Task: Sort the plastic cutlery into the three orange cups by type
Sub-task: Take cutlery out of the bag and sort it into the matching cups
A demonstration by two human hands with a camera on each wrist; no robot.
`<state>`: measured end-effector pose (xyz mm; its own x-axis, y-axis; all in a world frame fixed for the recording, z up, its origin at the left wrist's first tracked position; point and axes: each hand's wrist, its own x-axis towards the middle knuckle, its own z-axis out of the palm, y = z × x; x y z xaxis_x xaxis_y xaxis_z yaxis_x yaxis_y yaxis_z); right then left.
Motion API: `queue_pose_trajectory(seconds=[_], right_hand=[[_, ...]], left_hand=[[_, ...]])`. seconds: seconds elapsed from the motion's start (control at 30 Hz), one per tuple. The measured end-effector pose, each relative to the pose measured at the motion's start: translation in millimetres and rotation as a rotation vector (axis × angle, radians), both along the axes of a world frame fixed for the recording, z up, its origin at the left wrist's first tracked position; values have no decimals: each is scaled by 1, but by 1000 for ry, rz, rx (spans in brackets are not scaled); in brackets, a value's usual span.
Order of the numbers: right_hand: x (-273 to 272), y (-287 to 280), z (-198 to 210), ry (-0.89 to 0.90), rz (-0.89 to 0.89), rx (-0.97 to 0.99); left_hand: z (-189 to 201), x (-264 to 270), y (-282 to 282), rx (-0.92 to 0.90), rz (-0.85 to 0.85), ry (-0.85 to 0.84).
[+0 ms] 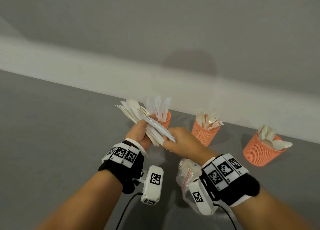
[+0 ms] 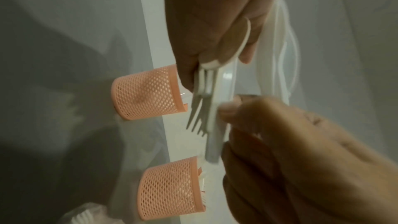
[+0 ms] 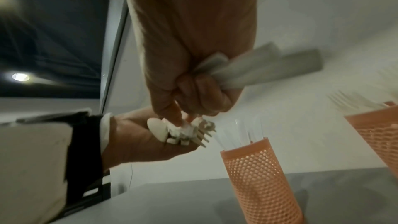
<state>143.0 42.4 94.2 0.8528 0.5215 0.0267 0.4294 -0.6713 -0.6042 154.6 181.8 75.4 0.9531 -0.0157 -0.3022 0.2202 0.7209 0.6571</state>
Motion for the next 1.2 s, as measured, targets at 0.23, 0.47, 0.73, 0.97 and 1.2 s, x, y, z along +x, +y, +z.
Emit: queue_pose_trajectory(seconds=[0.23, 0.47, 0.73, 0.97, 1.2], right_hand=[[5, -20, 8, 211, -4, 23], [8, -10, -7, 205, 104, -40], [35, -29, 25, 252, 105, -82], [98, 21, 42, 136, -177, 651], [132, 55, -4, 39, -349, 781]], left_hand=[[-4, 7, 15, 1, 114, 40], [-7, 16, 24, 48, 177, 32], [-12, 20, 67, -3, 322, 49], [-16, 18, 64, 16, 94, -39], [-13, 21, 63, 37, -24, -79]])
